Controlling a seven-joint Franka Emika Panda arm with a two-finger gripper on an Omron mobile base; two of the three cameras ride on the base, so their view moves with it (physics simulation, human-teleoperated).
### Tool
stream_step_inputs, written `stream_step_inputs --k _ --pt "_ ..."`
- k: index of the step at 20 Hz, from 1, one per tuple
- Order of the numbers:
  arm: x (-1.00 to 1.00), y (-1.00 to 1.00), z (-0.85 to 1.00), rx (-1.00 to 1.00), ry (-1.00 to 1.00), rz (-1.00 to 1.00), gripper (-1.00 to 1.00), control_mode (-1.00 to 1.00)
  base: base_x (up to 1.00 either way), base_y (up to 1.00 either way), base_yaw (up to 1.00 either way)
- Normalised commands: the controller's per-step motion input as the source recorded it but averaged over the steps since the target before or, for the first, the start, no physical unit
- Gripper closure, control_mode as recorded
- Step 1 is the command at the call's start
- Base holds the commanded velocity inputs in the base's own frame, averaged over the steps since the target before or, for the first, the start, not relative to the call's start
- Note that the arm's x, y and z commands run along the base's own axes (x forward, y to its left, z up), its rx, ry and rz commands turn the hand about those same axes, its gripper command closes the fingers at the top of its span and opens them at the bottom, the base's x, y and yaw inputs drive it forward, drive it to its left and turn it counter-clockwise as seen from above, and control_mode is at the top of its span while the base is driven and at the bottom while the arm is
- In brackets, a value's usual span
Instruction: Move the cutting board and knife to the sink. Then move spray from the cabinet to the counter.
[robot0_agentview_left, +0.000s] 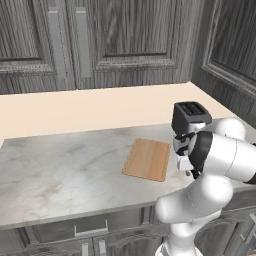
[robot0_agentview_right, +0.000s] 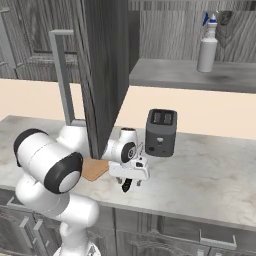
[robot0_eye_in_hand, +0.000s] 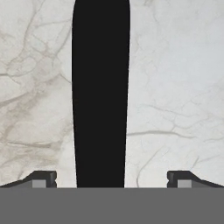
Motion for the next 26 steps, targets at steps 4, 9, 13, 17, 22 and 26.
stream_step_inputs --k 4,9,13,17,22,26 --pt "-0.08 0.00 0.00 0.00 0.00 0.00 -1.00 -1.00 0.00 0.00 0.00" --pt "-0.42 0.01 0.00 0.00 -0.01 0.01 -1.00 -1.00 0.00 0.00 0.00" --pt "-0.34 0.02 -0.01 0.00 0.00 0.03 -1.00 -1.00 0.00 0.00 0.00" --pt "0.00 0.00 0.00 0.00 0.00 0.00 -1.00 -1.00 0.00 0.00 0.00" --pt "0.15 0.11 0.00 0.00 0.00 0.00 -1.00 -1.00 0.00 0.00 0.00" --pt "0.24 0.06 0.00 0.00 0.00 0.00 -1.00 -1.00 0.00 0.00 0.00"
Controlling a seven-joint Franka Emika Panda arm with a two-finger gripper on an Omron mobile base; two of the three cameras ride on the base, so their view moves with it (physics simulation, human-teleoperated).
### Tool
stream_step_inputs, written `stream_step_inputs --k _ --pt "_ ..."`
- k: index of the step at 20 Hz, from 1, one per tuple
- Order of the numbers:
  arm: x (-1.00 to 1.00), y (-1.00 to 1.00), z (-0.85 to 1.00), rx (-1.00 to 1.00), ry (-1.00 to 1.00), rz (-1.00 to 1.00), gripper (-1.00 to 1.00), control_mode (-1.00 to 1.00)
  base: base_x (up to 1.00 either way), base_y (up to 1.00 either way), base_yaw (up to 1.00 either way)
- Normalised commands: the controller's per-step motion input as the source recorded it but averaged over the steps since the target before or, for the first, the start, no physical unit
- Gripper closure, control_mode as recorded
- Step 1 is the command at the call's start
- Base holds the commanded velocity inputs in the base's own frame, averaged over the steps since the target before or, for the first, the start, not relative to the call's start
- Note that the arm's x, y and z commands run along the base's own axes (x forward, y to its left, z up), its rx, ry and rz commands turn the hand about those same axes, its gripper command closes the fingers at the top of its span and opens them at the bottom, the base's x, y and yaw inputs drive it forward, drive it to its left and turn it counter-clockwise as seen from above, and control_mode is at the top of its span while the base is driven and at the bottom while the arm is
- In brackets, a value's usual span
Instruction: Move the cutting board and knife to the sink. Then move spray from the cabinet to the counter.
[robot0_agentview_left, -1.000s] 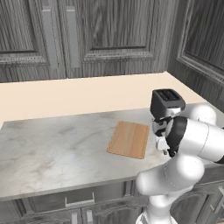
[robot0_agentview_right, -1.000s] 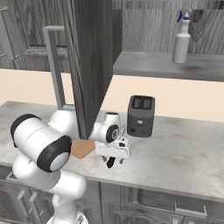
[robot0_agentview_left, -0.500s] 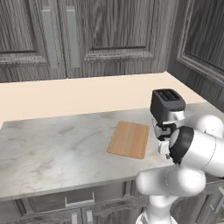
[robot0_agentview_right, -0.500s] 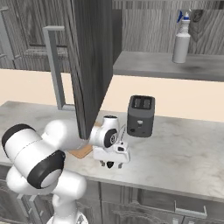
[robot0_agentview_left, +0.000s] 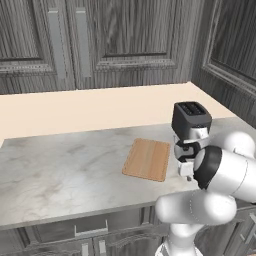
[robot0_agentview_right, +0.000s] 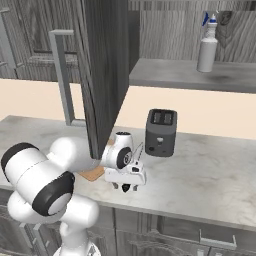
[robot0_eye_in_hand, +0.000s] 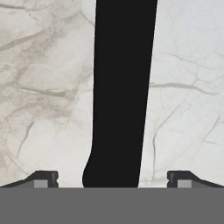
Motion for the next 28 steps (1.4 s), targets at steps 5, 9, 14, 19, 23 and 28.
stream_step_inputs --k 5,9,14,19,23,28 --pt "0.04 0.00 0.00 0.00 0.00 0.00 -1.00 -1.00 0.00 0.00 0.00" --pt "0.00 -0.02 -0.01 0.00 0.00 0.00 -1.00 -1.00 0.00 0.00 0.00" --pt "0.00 0.00 -0.07 0.00 0.00 0.00 -1.00 -1.00 0.00 0.00 0.00" --pt "0.02 0.00 0.00 0.00 0.00 0.00 -1.00 -1.00 0.00 0.00 0.00" --pt "0.04 0.00 0.00 0.00 0.00 0.00 -1.00 -1.00 0.00 0.00 0.00" --pt "0.01 0.00 0.00 0.00 0.00 0.00 -1.00 -1.00 0.00 0.00 0.00"
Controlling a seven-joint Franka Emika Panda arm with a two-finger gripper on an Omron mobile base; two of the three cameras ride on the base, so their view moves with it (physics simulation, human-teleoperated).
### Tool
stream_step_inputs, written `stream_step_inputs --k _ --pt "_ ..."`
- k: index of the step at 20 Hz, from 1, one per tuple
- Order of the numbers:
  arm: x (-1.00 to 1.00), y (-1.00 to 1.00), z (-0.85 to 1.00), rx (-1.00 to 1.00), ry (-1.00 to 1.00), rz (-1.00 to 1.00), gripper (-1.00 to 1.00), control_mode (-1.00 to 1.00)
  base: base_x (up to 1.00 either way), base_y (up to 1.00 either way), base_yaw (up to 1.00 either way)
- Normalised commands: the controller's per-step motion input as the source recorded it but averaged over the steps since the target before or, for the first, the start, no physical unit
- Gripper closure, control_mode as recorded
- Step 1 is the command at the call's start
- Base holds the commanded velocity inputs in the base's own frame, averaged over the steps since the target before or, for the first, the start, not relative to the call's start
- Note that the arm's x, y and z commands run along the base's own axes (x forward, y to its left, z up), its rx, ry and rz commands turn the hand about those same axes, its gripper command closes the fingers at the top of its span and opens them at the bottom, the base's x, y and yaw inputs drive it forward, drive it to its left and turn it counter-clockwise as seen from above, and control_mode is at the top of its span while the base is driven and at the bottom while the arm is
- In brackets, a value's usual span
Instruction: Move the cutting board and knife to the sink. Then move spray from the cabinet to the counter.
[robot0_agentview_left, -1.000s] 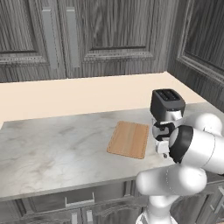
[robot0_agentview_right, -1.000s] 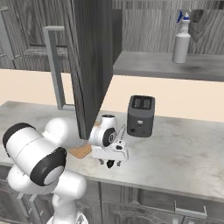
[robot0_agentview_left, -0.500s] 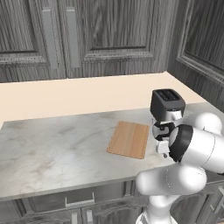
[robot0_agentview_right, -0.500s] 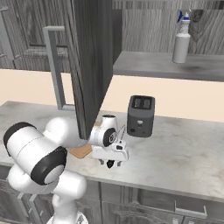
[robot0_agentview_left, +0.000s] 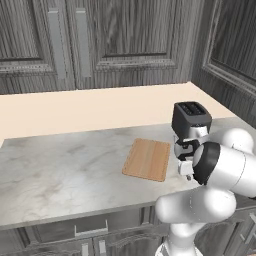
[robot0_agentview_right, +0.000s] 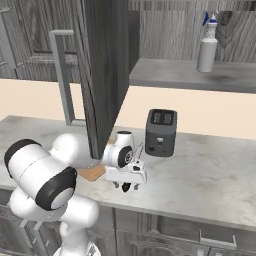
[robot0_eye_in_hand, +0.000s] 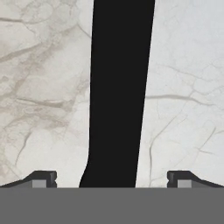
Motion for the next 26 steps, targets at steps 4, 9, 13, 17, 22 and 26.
stream_step_inputs --k 4,9,13,17,22,26 --pt "0.00 0.00 0.00 0.00 -0.03 0.00 -1.00 -1.00 0.00 0.00 0.00" --pt "0.00 0.00 0.00 0.00 -0.10 0.00 -1.00 -1.00 0.00 0.00 0.00" --pt "0.00 0.00 0.00 0.00 -0.08 0.00 -1.00 -1.00 0.00 0.00 0.00" --pt "0.00 0.00 0.00 0.00 -0.02 0.00 -1.00 -1.00 0.00 0.00 0.00" --pt "0.00 0.00 -0.01 0.00 0.00 0.00 -1.00 -1.00 0.00 0.00 0.00" --pt "0.00 0.00 -0.11 0.00 0.00 0.00 -1.00 -1.00 0.00 0.00 0.00"
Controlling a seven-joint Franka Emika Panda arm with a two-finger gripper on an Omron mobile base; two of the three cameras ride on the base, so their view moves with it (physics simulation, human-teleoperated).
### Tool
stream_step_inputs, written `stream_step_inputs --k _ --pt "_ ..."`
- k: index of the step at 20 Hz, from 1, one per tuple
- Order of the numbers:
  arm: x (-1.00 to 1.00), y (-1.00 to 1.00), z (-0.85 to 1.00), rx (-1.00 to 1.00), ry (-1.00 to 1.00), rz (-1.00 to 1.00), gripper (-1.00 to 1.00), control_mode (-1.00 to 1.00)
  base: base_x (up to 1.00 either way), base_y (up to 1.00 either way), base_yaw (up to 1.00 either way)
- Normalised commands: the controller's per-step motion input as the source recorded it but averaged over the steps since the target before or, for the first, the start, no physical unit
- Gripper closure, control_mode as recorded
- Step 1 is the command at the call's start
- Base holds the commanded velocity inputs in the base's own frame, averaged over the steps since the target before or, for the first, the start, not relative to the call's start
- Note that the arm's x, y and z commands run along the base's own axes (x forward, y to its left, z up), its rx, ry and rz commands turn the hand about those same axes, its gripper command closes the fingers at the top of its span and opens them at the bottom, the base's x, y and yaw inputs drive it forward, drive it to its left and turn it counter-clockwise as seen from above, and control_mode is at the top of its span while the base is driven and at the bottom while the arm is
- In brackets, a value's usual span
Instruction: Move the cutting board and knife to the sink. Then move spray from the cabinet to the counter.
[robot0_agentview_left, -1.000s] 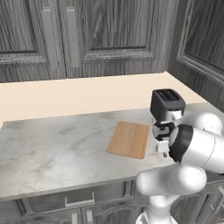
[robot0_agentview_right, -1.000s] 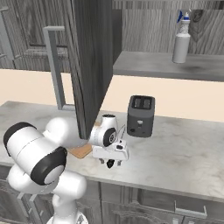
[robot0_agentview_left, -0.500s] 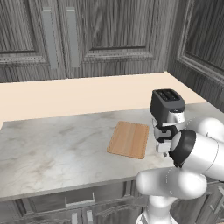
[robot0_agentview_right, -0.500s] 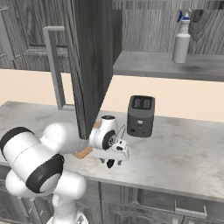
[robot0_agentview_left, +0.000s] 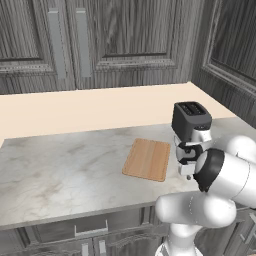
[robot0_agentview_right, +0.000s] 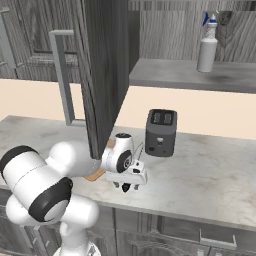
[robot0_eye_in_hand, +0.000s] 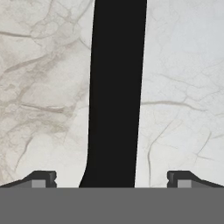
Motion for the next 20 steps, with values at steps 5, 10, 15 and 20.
stream_step_inputs --k 5,10,15,20 --pt "0.00 0.00 -0.16 0.00 0.00 0.00 1.00 -1.00 0.00 0.00 0.00" --pt "0.00 0.00 -0.02 0.00 0.00 0.00 1.00 -1.00 0.00 0.00 0.00" --pt "0.00 0.00 0.00 0.00 0.00 0.00 1.00 -1.00 0.00 0.00 0.00" --pt "-0.03 0.00 0.21 0.00 -0.08 0.00 1.00 -1.00 0.00 0.00 0.00"
